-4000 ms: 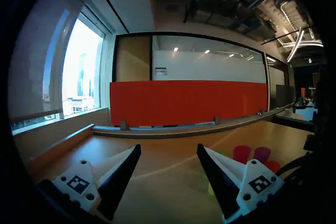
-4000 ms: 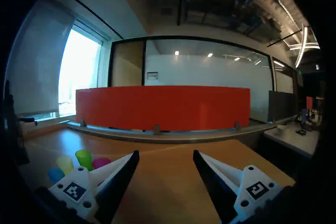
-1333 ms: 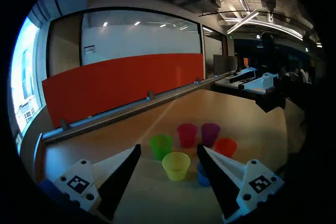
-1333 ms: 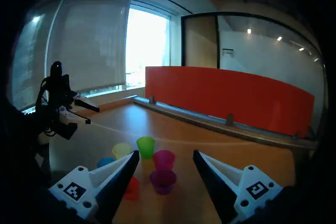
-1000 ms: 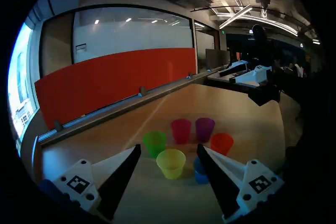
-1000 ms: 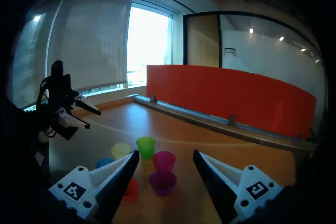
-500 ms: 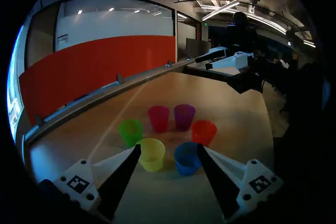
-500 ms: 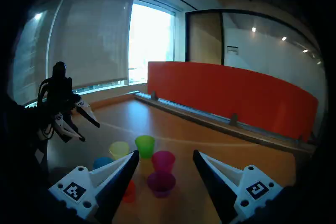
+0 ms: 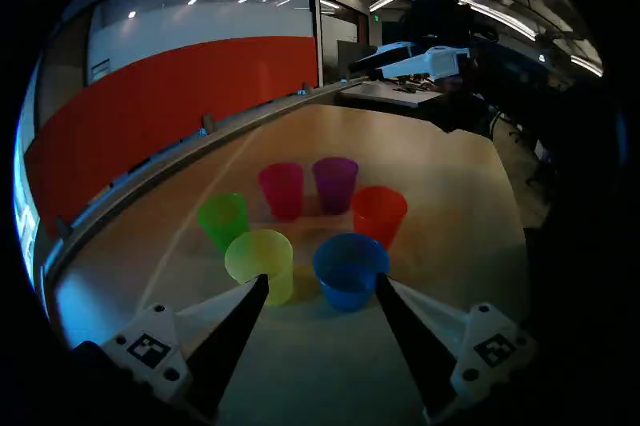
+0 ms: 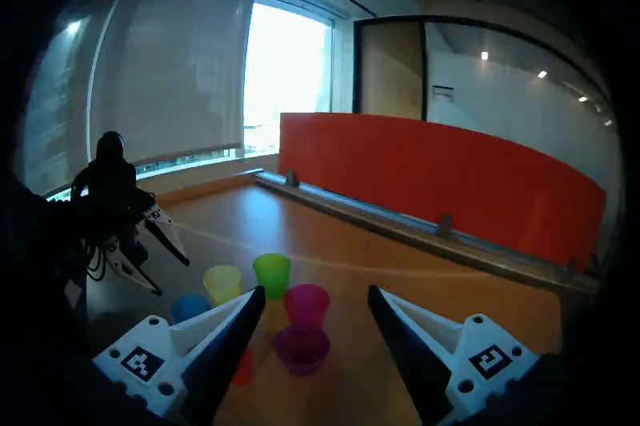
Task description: Pour water
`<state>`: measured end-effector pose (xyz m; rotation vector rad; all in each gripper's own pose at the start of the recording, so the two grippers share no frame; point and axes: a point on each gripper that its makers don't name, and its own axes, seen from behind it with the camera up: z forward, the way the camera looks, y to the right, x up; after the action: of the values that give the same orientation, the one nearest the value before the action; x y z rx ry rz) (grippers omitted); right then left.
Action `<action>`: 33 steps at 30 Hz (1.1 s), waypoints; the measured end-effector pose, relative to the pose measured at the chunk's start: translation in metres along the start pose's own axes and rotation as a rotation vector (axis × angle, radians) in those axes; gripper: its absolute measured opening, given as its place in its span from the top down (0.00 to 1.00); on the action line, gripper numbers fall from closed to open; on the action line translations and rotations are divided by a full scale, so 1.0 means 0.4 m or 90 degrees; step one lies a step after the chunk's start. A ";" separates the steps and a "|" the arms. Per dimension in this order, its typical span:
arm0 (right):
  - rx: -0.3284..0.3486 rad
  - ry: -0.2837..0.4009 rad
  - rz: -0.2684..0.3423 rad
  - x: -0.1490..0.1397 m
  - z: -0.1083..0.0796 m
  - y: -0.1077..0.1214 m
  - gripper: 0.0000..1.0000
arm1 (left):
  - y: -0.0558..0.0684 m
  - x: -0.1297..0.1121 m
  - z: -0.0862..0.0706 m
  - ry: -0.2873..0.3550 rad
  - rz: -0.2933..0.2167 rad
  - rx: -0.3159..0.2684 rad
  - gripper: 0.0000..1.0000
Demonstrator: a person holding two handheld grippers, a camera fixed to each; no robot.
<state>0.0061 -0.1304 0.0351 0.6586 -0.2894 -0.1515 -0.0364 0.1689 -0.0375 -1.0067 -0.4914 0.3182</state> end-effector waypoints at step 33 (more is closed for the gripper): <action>-0.014 -0.005 0.001 -0.026 0.003 0.035 0.01 | 0.079 -0.053 0.150 -0.085 0.050 -0.074 0.00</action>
<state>-0.0033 -0.1177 0.0425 0.6359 -0.2947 -0.1560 -0.0870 0.2182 -0.0437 -1.1239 -0.5977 0.4331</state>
